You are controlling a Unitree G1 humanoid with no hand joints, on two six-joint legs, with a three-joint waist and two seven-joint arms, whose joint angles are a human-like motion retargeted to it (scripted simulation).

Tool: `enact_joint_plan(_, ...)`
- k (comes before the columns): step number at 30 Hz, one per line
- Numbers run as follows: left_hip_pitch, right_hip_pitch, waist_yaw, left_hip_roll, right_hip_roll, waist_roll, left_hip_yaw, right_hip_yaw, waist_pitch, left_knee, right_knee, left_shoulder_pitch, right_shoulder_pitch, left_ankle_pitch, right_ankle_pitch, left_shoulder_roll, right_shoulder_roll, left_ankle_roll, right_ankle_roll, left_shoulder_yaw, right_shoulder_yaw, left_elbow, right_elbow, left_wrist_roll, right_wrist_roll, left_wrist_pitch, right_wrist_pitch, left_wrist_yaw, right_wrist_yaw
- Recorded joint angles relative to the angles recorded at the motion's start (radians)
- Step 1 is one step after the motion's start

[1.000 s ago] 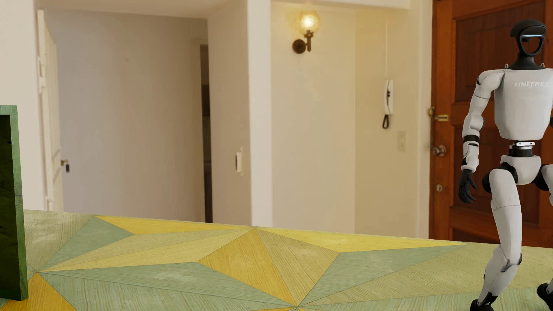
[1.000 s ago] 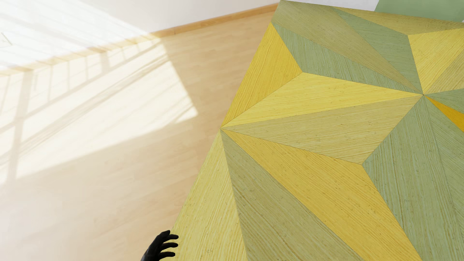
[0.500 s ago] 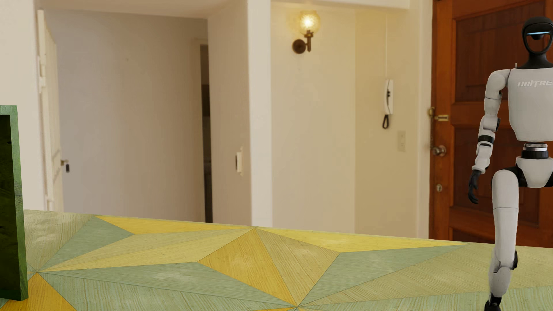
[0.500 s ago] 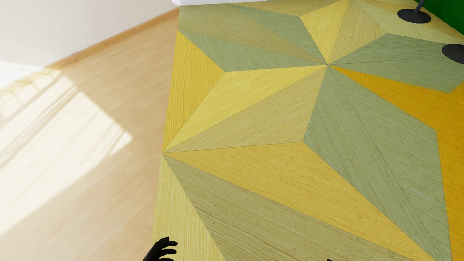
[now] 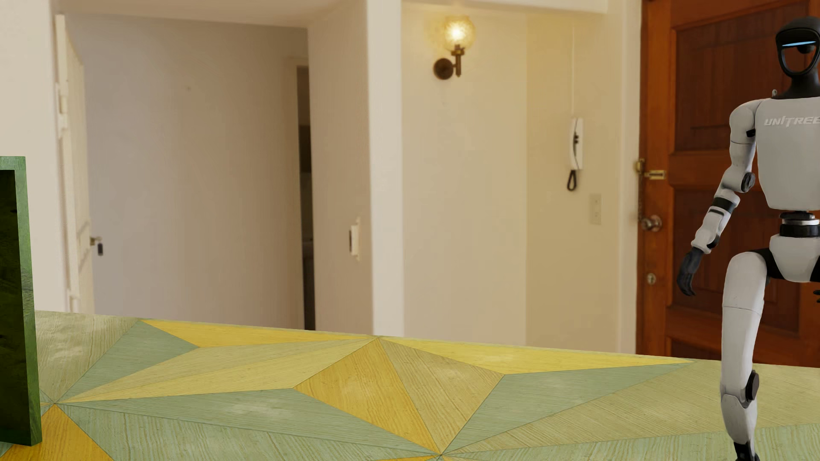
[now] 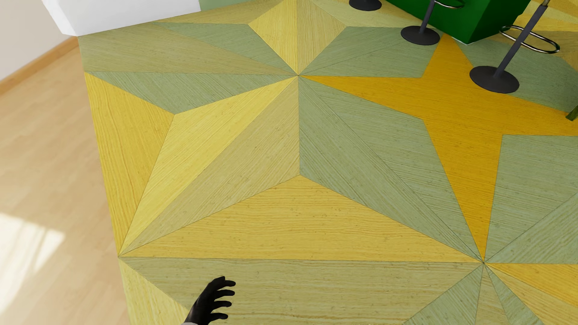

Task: Do a 180

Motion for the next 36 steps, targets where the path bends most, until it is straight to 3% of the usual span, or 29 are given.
enact_joint_plan(1, -0.025, 0.011, 0.004, -0.011, 0.014, 0.005, -0.022, 0.029, -0.003, -0.015, -0.023, 0.031, -0.007, -0.024, 0.009, 0.029, 0.002, 0.076, 0.004, 0.008, 0.009, -0.004, -0.017, 0.011, -0.006, -0.017, -0.009, -0.028, -0.029)
enact_joint_plan(2, -0.026, 0.019, -0.002, -0.010, 0.033, 0.020, -0.029, 0.058, -0.009, -0.158, -0.041, 0.068, -0.015, -0.160, 0.008, 0.055, 0.016, 0.144, 0.007, 0.077, 0.054, -0.006, -0.043, 0.026, -0.014, -0.026, -0.013, -0.066, -0.064)
enact_joint_plan(3, 0.021, 0.000, 0.015, 0.000, 0.035, 0.028, -0.038, 0.058, -0.003, -0.210, 0.017, 0.086, -0.023, -0.083, 0.015, 0.082, 0.044, -0.122, 0.020, 0.083, 0.065, 0.031, -0.071, 0.033, -0.022, -0.032, 0.005, -0.084, -0.090)
enact_joint_plan(4, 0.042, -0.038, 0.005, 0.004, 0.013, 0.019, -0.026, 0.029, -0.004, -0.229, 0.093, 0.092, -0.025, -0.081, 0.045, 0.106, 0.071, -0.204, 0.041, 0.085, 0.063, 0.039, -0.091, 0.034, -0.026, -0.021, 0.027, -0.092, -0.099)
enact_joint_plan(6, 0.086, -0.064, 0.004, 0.018, -0.060, -0.007, 0.044, -0.049, -0.026, -0.262, 0.060, 0.091, -0.033, -0.095, 0.050, 0.084, 0.082, -0.200, 0.100, 0.057, 0.043, 0.027, -0.101, 0.010, -0.028, 0.017, 0.064, -0.064, -0.065)
enact_joint_plan(7, 0.106, -0.068, -0.012, 0.027, -0.083, -0.019, 0.070, -0.068, -0.020, -0.253, 0.040, 0.051, -0.028, -0.114, 0.027, 0.062, 0.070, -0.202, 0.125, 0.038, 0.014, 0.024, -0.099, -0.006, -0.029, 0.040, 0.056, -0.039, -0.034)
enact_joint_plan(8, 0.118, -0.066, -0.025, 0.038, -0.073, -0.020, 0.076, -0.057, -0.014, -0.237, 0.053, 0.007, -0.021, -0.140, 0.015, 0.038, 0.041, -0.205, 0.113, 0.011, -0.006, -0.015, -0.069, -0.026, -0.029, 0.061, 0.033, -0.008, -0.006)
enact_joint_plan(10, 0.083, -0.046, -0.034, 0.058, -0.039, -0.035, 0.060, -0.022, 0.009, -0.084, 0.062, -0.033, 0.010, -0.083, 0.002, 0.028, 0.023, -0.214, 0.006, -0.021, -0.018, 0.001, -0.042, -0.046, -0.015, 0.044, -0.002, 0.035, 0.010)
enact_joint_plan(11, 0.019, -0.041, -0.023, 0.045, -0.026, -0.029, 0.015, -0.003, 0.007, 0.034, 0.049, -0.010, 0.027, 0.019, 0.006, 0.010, 0.005, -0.130, 0.020, -0.021, 0.002, -0.030, -0.035, -0.047, -0.003, 0.040, -0.021, 0.039, -0.004)
enact_joint_plan(12, -0.008, -0.031, -0.018, 0.023, -0.005, -0.007, -0.025, 0.022, -0.007, 0.055, 0.017, 0.043, 0.016, 0.042, 0.019, 0.039, 0.006, -0.027, 0.018, 0.006, 0.006, -0.015, -0.023, -0.046, 0.008, 0.029, -0.029, 0.013, -0.027)
enact_joint_plan(13, -0.011, -0.018, -0.010, -0.007, 0.008, 0.016, -0.041, 0.047, -0.007, 0.000, -0.004, 0.090, -0.005, -0.045, 0.026, 0.067, 0.004, 0.042, 0.021, 0.066, 0.018, -0.006, -0.050, -0.037, 0.013, 0.026, -0.020, -0.019, -0.050)
enact_joint_plan(14, 0.003, -0.026, 0.002, -0.014, 0.031, 0.052, -0.057, 0.067, -0.014, -0.167, -0.002, 0.117, -0.028, -0.137, 0.019, 0.071, 0.031, 0.042, 0.024, 0.116, 0.054, 0.008, -0.071, -0.018, 0.011, 0.030, -0.012, -0.034, -0.079)
enact_joint_plan(15, 0.042, -0.035, 0.009, -0.001, 0.020, 0.060, -0.050, 0.052, -0.020, -0.218, 0.022, 0.117, -0.026, -0.103, 0.014, 0.076, 0.059, -0.212, 0.027, 0.081, 0.070, 0.044, -0.077, -0.008, 0.012, 0.041, -0.005, -0.027, -0.099)
enact_joint_plan(17, 0.078, -0.055, 0.017, 0.019, -0.035, 0.052, 0.013, -0.025, -0.024, -0.237, 0.022, 0.077, 0.000, -0.124, 0.016, 0.050, 0.052, -0.213, 0.029, 0.039, 0.053, 0.018, -0.094, -0.002, 0.020, 0.087, 0.019, -0.017, -0.090)
enact_joint_plan(19, 0.094, -0.039, -0.015, 0.040, -0.019, 0.027, 0.040, 0.009, 0.004, -0.181, 0.031, 0.008, 0.008, -0.115, 0.004, 0.027, 0.046, -0.217, 0.023, 0.010, 0.006, -0.013, -0.041, -0.006, 0.020, 0.090, 0.028, -0.004, -0.064)
enact_joint_plan(20, 0.067, -0.024, -0.025, 0.044, -0.009, 0.019, 0.032, 0.027, 0.015, -0.101, 0.020, 0.003, 0.010, -0.064, 0.005, 0.020, 0.017, -0.200, 0.020, -0.002, 0.011, -0.022, -0.032, -0.005, 0.019, 0.067, 0.042, 0.003, -0.053)
enact_joint_plan(22, 0.021, -0.001, -0.024, 0.002, 0.021, 0.028, -0.037, 0.080, 0.010, -0.021, -0.035, 0.020, -0.007, 0.005, 0.029, 0.036, 0.012, 0.033, 0.020, 0.042, 0.006, 0.010, 0.007, -0.010, 0.001, 0.009, 0.037, -0.007, -0.065)
enact_joint_plan(23, 0.022, 0.003, -0.032, -0.013, 0.043, 0.049, -0.035, 0.099, 0.007, -0.129, -0.045, 0.061, -0.016, -0.100, 0.028, 0.053, 0.015, 0.181, 0.022, 0.083, 0.031, -0.022, -0.040, -0.007, -0.010, -0.012, 0.043, -0.026, -0.081)
enact_joint_plan(24, 0.075, -0.011, -0.019, -0.011, 0.035, 0.043, -0.035, 0.093, -0.001, -0.213, -0.014, 0.082, -0.020, -0.147, 0.021, 0.077, 0.052, -0.052, 0.029, 0.086, 0.053, 0.030, -0.066, -0.005, -0.019, -0.034, 0.039, -0.035, -0.096)
enact_joint_plan(25, 0.108, -0.029, -0.009, -0.004, 0.012, 0.035, -0.022, 0.059, -0.006, -0.243, 0.028, 0.086, -0.012, -0.145, 0.026, 0.091, 0.076, -0.203, 0.040, 0.055, 0.066, 0.048, -0.081, -0.009, -0.021, -0.035, 0.033, -0.033, -0.101)
enact_joint_plan(28, 0.164, -0.097, -0.028, 0.022, -0.072, -0.008, 0.066, -0.075, -0.008, -0.245, 0.091, 0.017, -0.025, -0.183, 0.042, 0.047, 0.049, -0.202, 0.080, 0.016, -0.004, 0.033, -0.106, -0.026, -0.003, 0.007, 0.043, 0.014, -0.043)
enact_joint_plan(29, 0.144, -0.094, -0.033, 0.035, -0.072, -0.030, 0.079, -0.067, 0.005, -0.144, 0.088, -0.028, -0.027, -0.170, 0.013, 0.023, 0.040, -0.208, 0.065, -0.014, -0.027, 0.009, -0.056, -0.049, 0.001, 0.029, 0.017, 0.045, -0.029)
enact_joint_plan(30, 0.068, -0.089, -0.024, 0.038, -0.047, -0.030, 0.050, -0.041, 0.008, 0.017, 0.084, -0.038, -0.013, -0.060, 0.012, 0.019, 0.004, -0.148, 0.009, -0.036, -0.022, -0.029, -0.026, -0.071, 0.009, 0.051, -0.008, 0.060, -0.030)
enact_joint_plan(31, 0.000, -0.081, -0.021, 0.016, -0.026, -0.013, 0.003, -0.009, -0.006, 0.122, 0.059, -0.011, 0.006, 0.046, 0.022, 0.011, -0.031, -0.027, 0.026, -0.017, -0.012, -0.014, -0.006, -0.084, 0.019, 0.056, -0.033, 0.053, -0.044)
enact_joint_plan(32, -0.032, -0.062, -0.030, -0.006, -0.009, 0.001, -0.037, 0.018, -0.008, 0.089, 0.032, 0.021, 0.003, 0.034, 0.030, 0.034, -0.015, 0.054, 0.023, 0.031, -0.001, -0.004, -0.010, -0.083, 0.027, 0.068, -0.041, 0.024, -0.073)
enact_joint_plan(33, -0.048, -0.057, -0.021, 0.000, 0.015, 0.035, -0.052, 0.032, -0.010, -0.067, 0.020, 0.035, -0.001, -0.060, 0.032, 0.037, 0.014, 0.085, 0.028, 0.084, 0.037, -0.007, -0.034, -0.058, 0.023, 0.078, -0.023, -0.011, -0.104)
enact_joint_plan(34, -0.010, -0.063, -0.012, 0.011, 0.018, 0.046, -0.054, 0.041, -0.012, -0.188, 0.037, 0.060, -0.022, -0.077, 0.021, 0.058, 0.057, -0.166, 0.032, 0.114, 0.065, 0.025, -0.048, -0.028, 0.011, 0.072, 0.008, -0.038, -0.125)
enact_joint_plan(35, 0.014, -0.061, -0.016, 0.013, 0.003, 0.043, -0.033, 0.034, -0.007, -0.200, 0.054, 0.046, -0.025, -0.083, 0.020, 0.091, 0.074, -0.213, 0.034, 0.090, 0.067, 0.050, -0.051, 0.000, 0.000, 0.073, 0.027, -0.048, -0.128)
enact_joint_plan(36, 0.039, -0.071, -0.003, 0.031, -0.004, 0.049, -0.003, 0.019, -0.001, -0.206, 0.071, 0.052, -0.013, -0.096, 0.045, 0.084, 0.061, -0.209, 0.049, 0.052, 0.053, 0.018, -0.079, 0.018, -0.005, 0.070, 0.049, -0.039, -0.114)
